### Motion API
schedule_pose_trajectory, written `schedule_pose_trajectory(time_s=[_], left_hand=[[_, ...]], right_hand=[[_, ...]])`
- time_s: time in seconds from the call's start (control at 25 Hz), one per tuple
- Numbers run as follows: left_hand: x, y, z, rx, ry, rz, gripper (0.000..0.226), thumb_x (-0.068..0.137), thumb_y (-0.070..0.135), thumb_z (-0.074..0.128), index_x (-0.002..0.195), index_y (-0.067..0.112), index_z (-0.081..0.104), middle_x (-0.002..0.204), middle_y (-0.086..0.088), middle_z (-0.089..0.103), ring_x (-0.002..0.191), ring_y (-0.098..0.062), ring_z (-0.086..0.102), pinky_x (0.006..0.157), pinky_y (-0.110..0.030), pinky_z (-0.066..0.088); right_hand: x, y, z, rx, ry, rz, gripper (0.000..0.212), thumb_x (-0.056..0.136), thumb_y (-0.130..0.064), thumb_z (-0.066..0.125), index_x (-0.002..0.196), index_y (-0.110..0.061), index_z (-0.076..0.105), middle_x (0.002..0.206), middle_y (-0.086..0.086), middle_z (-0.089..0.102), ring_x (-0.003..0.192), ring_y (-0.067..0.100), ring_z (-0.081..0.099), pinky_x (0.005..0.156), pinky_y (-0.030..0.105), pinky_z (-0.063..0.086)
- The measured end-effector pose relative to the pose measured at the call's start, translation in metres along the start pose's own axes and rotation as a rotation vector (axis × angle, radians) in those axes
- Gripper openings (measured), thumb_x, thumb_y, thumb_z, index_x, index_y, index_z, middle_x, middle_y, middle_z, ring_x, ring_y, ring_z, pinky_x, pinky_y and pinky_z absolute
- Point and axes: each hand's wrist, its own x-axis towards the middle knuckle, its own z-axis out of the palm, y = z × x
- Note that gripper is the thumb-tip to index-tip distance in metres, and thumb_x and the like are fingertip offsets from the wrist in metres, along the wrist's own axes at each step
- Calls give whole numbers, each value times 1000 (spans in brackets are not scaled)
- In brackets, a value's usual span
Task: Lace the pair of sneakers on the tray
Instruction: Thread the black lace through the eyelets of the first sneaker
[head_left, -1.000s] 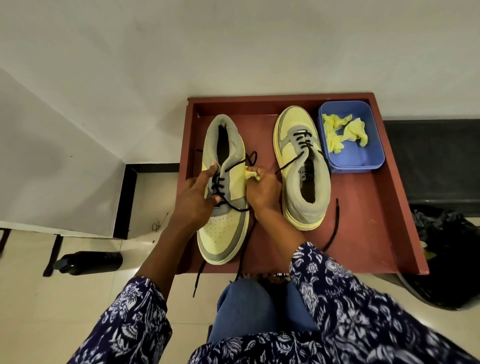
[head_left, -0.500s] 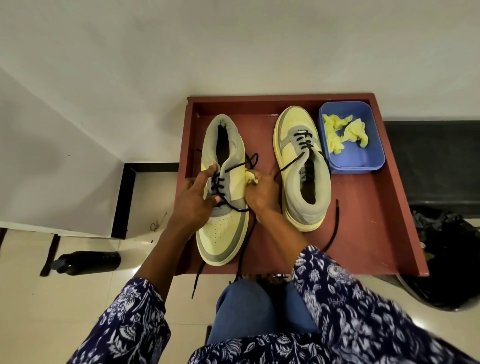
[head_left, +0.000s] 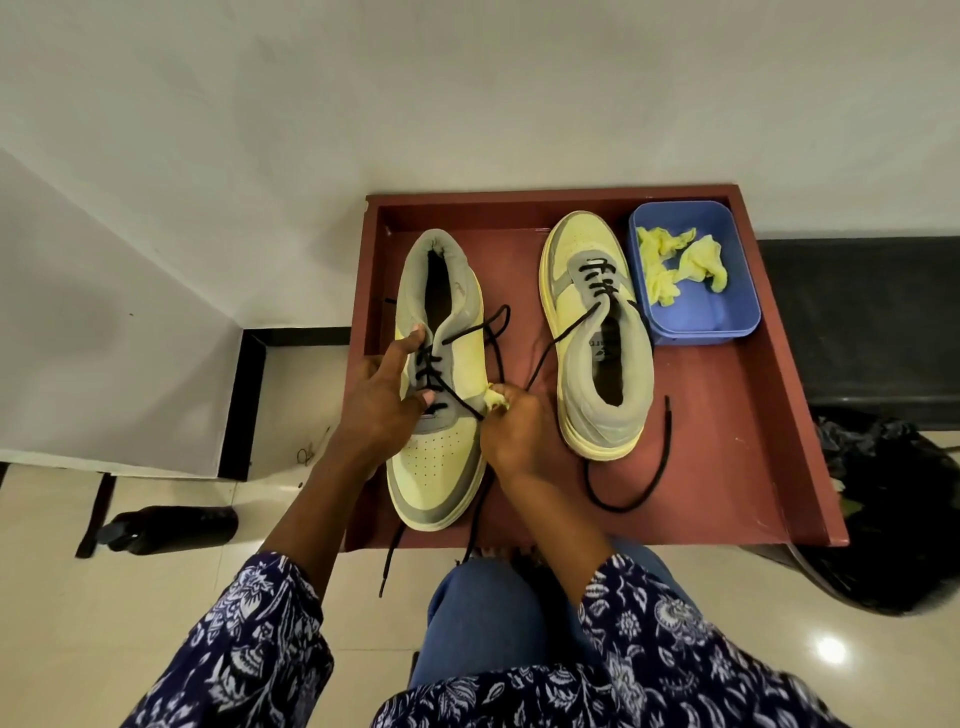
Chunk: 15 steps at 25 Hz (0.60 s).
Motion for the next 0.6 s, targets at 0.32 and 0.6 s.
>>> schedule_pose_trajectory(time_s=[0.32, 0.6], left_hand=[[1, -1, -1, 1, -1, 16, 68, 89, 15, 59, 140, 42, 24, 140, -2, 28, 129, -29, 33, 100, -51, 43], [0, -1, -1, 15, 1, 29, 67, 89, 15, 59, 140, 41, 24, 140, -3, 28, 129, -28, 32, 102, -49, 42]], right_hand=[[34, -28, -4, 10, -22, 55, 38, 88, 1, 42, 117, -10, 63, 116, 16, 65, 107, 34, 58, 87, 33, 46], [58, -35, 7, 167, -28, 92, 38, 87, -2, 44, 117, -14, 63, 106, 7, 67, 101, 26, 59, 94, 37, 48]])
